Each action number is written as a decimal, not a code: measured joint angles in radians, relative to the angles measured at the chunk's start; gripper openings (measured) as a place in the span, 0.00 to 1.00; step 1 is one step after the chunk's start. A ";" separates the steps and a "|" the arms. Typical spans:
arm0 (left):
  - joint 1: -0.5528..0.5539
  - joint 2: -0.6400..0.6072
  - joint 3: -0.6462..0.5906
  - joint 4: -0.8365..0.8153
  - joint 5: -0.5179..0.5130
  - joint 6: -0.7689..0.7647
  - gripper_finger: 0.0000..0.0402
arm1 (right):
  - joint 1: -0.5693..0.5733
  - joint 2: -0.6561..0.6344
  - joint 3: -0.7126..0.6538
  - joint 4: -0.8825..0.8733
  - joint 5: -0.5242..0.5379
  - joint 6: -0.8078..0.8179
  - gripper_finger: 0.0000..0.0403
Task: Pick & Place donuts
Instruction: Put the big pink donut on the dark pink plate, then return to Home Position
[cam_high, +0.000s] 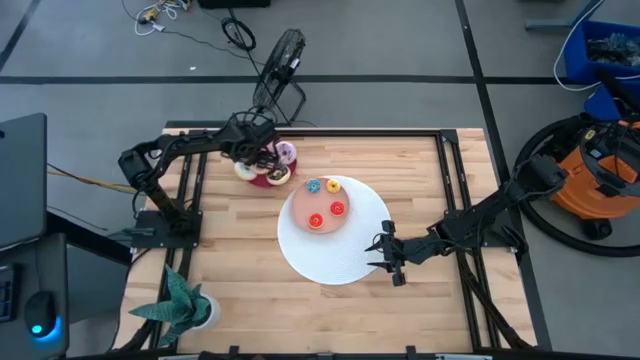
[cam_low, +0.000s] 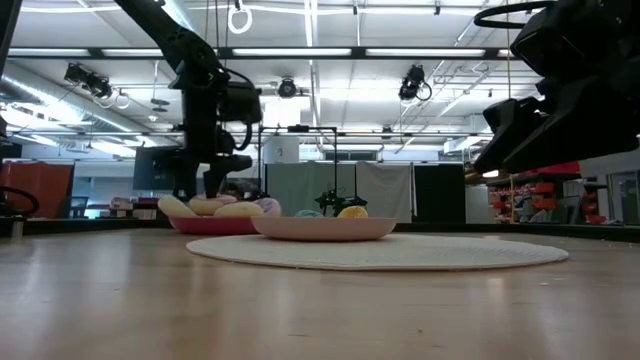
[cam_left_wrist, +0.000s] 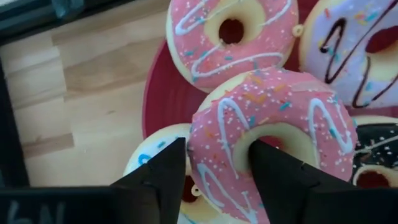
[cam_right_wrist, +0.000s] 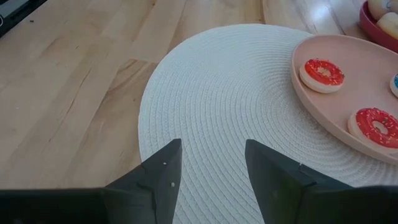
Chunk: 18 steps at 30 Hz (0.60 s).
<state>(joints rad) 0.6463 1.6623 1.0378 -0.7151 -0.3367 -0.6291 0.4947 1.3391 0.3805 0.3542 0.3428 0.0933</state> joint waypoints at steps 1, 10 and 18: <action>0.002 0.000 0.000 -0.010 0.000 -0.008 0.44 | 0.000 0.000 0.000 0.000 0.000 0.000 0.46; 0.009 0.000 0.007 -0.039 0.069 0.032 0.51 | 0.000 0.000 0.000 0.000 0.000 0.000 0.46; 0.020 -0.001 0.073 -0.106 0.103 0.039 0.72 | 0.000 0.000 0.000 0.000 0.000 -0.001 0.46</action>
<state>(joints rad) 0.6666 1.6615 1.1106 -0.8210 -0.2335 -0.5903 0.4946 1.3390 0.3805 0.3540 0.3431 0.0926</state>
